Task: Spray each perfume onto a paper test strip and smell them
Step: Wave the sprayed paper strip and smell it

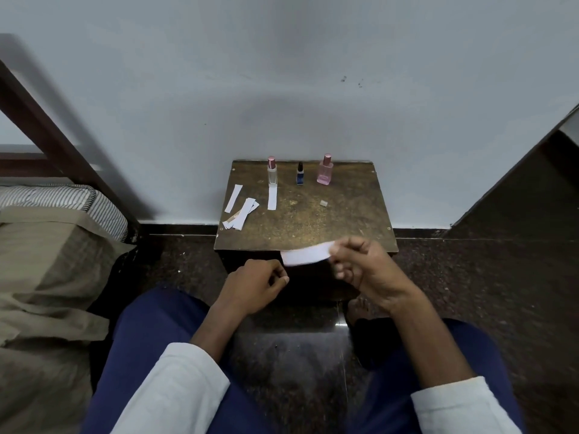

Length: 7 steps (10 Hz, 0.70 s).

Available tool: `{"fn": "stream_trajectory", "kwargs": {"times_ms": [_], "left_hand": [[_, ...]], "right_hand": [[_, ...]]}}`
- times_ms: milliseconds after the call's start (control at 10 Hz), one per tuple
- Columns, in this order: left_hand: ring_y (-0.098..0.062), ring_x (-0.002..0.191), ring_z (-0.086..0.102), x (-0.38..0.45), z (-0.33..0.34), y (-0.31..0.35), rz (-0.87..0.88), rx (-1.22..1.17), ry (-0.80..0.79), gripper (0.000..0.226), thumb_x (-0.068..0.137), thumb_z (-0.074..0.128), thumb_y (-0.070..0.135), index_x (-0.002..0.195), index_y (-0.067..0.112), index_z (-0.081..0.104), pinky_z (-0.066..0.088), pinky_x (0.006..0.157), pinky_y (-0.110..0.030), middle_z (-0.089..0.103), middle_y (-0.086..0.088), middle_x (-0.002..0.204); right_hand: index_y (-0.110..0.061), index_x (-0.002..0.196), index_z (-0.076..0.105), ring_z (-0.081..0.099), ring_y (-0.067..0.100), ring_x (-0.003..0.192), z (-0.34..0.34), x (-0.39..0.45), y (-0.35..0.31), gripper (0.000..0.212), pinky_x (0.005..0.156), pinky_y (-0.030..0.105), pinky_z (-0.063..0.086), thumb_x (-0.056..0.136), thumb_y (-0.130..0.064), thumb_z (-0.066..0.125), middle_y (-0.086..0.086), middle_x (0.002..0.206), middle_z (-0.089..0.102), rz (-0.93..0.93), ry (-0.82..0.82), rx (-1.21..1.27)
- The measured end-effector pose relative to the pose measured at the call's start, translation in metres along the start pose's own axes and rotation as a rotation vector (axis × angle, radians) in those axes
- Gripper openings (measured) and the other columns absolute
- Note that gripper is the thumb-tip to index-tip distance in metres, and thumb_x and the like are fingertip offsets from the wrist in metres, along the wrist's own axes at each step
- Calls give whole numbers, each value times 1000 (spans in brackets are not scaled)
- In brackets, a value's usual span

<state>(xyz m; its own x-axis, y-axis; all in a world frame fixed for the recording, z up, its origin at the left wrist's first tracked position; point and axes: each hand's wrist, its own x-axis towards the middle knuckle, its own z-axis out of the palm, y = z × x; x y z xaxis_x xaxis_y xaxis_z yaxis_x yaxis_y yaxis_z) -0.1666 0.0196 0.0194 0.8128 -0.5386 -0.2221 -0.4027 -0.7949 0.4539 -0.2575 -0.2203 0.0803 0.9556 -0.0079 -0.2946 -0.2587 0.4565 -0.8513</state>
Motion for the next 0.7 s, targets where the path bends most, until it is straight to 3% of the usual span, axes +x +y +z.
{"fn": "stream_trajectory", "kwargs": {"times_ms": [100,200,300,400,500,600,700], "left_hand": [[-2,84,68,2,-1,2,22,-6,18,16,103,62,50,108,38,71,61,75,-35,71,19,94],[-2,84,68,4,-2,3,21,-4,30,15,102,63,50,108,38,70,60,75,-34,71,19,93],[-2,83,68,5,-2,1,4,-3,36,15,101,63,50,106,38,70,60,75,-35,70,19,91],[-2,81,67,4,-2,1,0,1,32,15,101,62,50,105,38,69,60,74,-36,69,19,88],[-1,79,66,5,-3,2,9,0,44,15,102,62,49,105,37,69,60,73,-35,68,18,87],[0,81,67,4,-3,1,27,-20,36,14,102,62,50,106,38,69,61,76,-35,70,19,91],[0,82,68,5,-3,0,14,-19,35,14,102,63,50,107,38,69,61,77,-36,70,20,91]], "right_hand": [[-15,79,70,54,3,57,8,-1,-12,10,50,14,48,84,-10,77,1,72,58,-69,-81,380],[-11,84,75,61,8,57,-9,11,3,7,56,22,54,87,-9,81,6,74,70,82,226,-296],[-20,74,79,72,15,71,-21,20,27,12,66,26,54,85,-20,81,-1,71,75,127,399,-1394],[-14,78,80,67,14,60,-13,20,23,10,58,21,55,87,-11,83,5,71,75,107,228,-753],[-15,77,72,53,3,54,4,9,-3,16,49,15,48,84,-8,84,1,70,62,21,-82,246],[-15,80,67,51,3,57,1,13,-7,27,49,14,47,73,-11,92,0,74,58,-4,-82,431],[-16,76,80,63,12,60,-14,20,13,10,52,16,46,80,-11,87,1,70,71,163,313,-664]]}}
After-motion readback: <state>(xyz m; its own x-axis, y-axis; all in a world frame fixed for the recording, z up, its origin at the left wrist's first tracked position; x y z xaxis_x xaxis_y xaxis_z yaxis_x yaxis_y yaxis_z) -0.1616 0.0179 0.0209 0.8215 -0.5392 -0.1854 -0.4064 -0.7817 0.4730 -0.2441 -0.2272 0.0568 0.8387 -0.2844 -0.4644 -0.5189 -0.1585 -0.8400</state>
